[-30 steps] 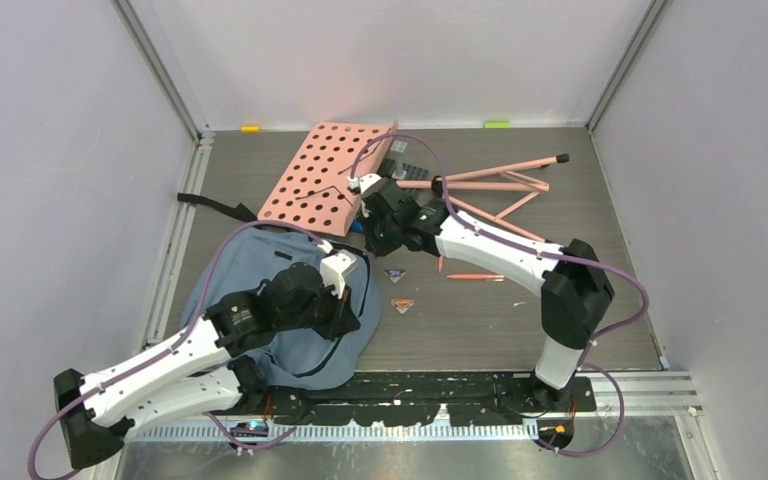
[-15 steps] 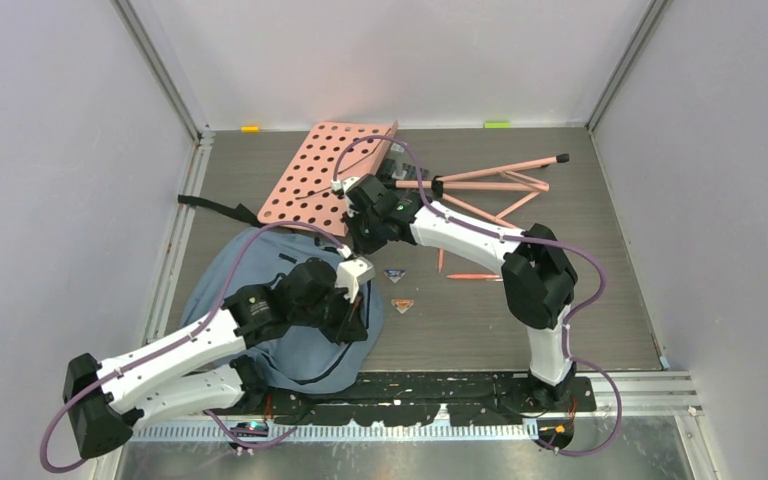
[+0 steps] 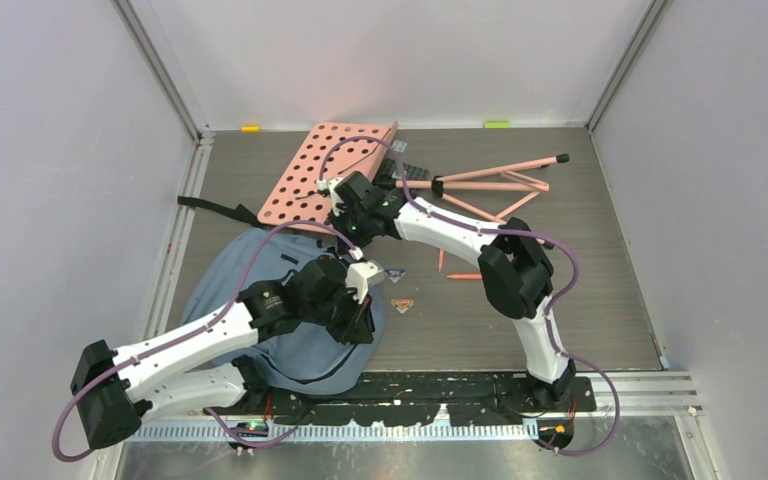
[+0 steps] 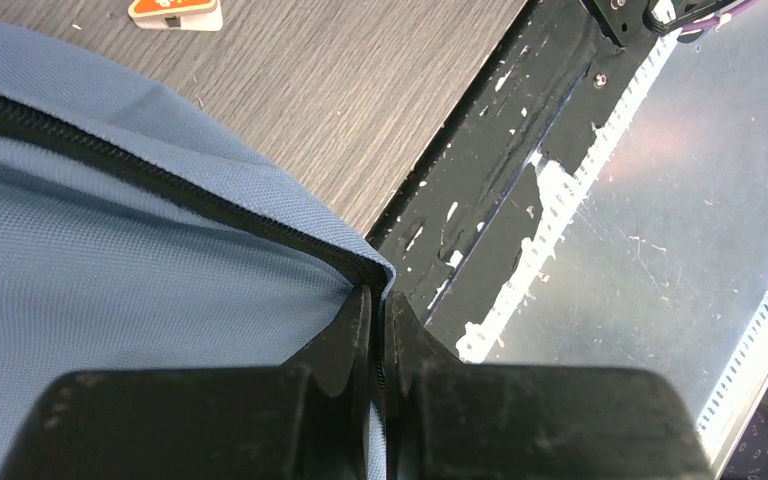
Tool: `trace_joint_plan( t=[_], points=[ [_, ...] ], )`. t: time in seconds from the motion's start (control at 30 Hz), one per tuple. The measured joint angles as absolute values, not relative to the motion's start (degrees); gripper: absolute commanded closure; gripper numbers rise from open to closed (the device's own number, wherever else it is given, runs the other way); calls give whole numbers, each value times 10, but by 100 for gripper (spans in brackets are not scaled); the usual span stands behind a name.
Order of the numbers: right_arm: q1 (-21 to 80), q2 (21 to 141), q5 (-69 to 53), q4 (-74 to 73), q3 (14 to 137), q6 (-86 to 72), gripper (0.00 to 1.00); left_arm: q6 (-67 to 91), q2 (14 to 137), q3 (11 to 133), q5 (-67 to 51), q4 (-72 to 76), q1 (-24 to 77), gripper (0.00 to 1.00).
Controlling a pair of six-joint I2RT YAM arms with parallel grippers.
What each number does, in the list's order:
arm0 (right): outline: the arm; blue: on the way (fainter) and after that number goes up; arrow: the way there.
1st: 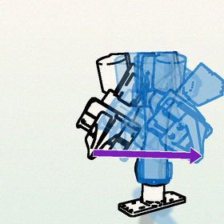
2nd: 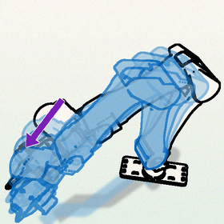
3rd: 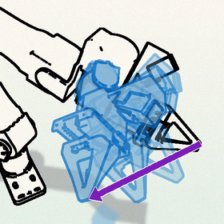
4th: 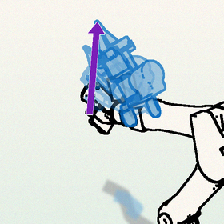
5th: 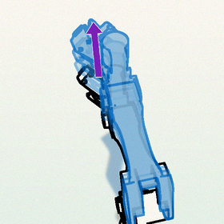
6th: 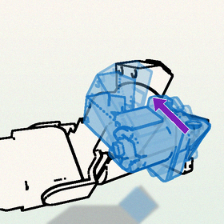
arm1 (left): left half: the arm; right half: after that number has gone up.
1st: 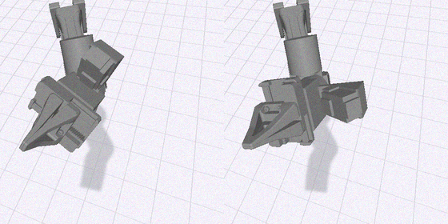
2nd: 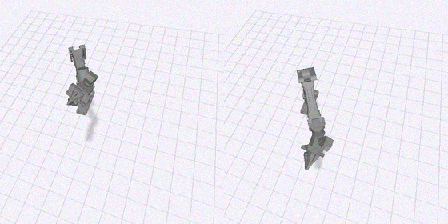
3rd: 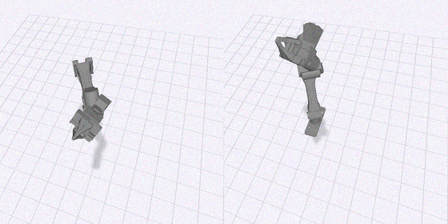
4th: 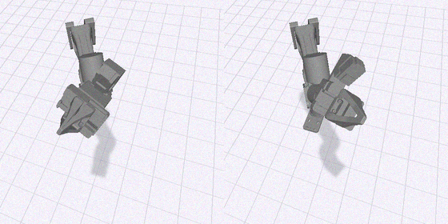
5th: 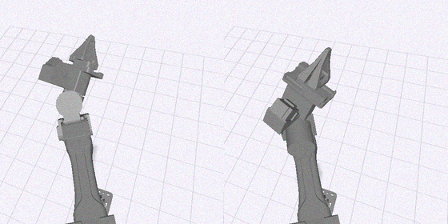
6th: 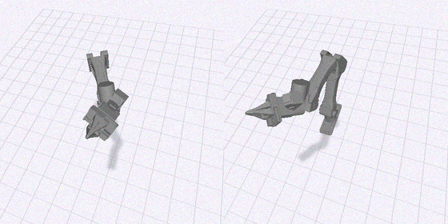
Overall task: Pack the student bag
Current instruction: Zip the student bag at the center of the board.
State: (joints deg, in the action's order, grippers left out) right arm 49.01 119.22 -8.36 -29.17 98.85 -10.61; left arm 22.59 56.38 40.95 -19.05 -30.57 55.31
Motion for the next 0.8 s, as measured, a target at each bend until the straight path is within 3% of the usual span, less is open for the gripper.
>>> trace_joint_plan(
  t=[0.57,0.63,0.8],
  points=[
    [491,1241,-113,-308,1030,-110,99,215,572,409,-191,-302,550,100],
    [491,1242,-112,-313,1036,-110,93,214,572,409,-186,-303,550,100],
    [490,1242,-90,-294,1058,-111,63,217,553,421,-126,-327,552,100]
  ],
)
